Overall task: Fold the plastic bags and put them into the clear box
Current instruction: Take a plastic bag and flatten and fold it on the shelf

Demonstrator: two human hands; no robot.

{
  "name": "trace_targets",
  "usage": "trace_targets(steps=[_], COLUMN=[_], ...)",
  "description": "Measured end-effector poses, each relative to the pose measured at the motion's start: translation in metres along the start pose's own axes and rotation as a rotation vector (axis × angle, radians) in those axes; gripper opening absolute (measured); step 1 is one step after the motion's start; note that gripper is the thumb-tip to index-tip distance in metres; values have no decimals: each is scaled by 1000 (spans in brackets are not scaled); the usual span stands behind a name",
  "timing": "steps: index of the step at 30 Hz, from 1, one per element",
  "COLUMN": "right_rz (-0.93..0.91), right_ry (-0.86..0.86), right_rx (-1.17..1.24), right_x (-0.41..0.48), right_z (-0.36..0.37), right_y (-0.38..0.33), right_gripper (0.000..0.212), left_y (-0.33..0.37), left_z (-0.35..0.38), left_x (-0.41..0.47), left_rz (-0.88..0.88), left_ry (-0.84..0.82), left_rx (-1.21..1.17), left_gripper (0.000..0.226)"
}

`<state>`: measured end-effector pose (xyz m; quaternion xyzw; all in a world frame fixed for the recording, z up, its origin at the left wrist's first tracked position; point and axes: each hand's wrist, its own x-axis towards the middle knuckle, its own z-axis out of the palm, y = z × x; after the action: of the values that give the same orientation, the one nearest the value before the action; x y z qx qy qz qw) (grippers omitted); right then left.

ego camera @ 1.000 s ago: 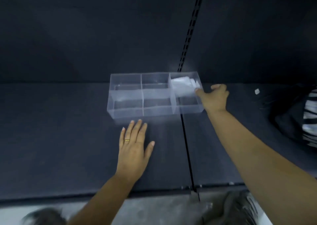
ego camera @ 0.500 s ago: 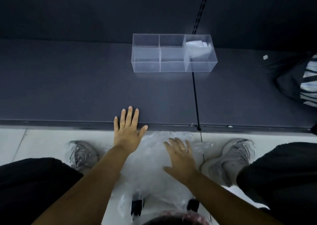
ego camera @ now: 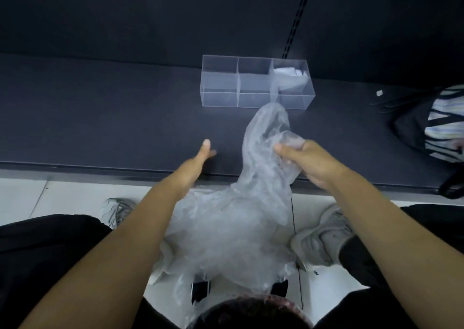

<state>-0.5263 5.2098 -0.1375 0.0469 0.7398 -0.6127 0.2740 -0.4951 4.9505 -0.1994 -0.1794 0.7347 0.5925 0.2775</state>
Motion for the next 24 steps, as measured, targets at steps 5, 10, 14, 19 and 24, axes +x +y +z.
trace_targets(steps=[5, 10, 14, 19, 24], right_rz=[4, 132, 110, -191, -244], right_ry=[12, 65, 395, 33, -18], right_rx=[273, 352, 194, -181, -593], right_x=[-7, -14, -24, -53, -55], right_z=[7, 11, 3, 14, 33], right_y=[-11, -2, -2, -34, -28], right_gripper=[32, 32, 18, 65, 75], left_y=[42, 49, 43, 49, 58], left_z=[30, 50, 44, 48, 48], left_x=[-31, -39, -37, -42, -50], left_rz=[226, 77, -27, -42, -78], left_ry=[-338, -122, 181, 424, 344], left_rx=[-396, -498, -582, -540, -554], left_gripper=[73, 38, 42, 32, 40])
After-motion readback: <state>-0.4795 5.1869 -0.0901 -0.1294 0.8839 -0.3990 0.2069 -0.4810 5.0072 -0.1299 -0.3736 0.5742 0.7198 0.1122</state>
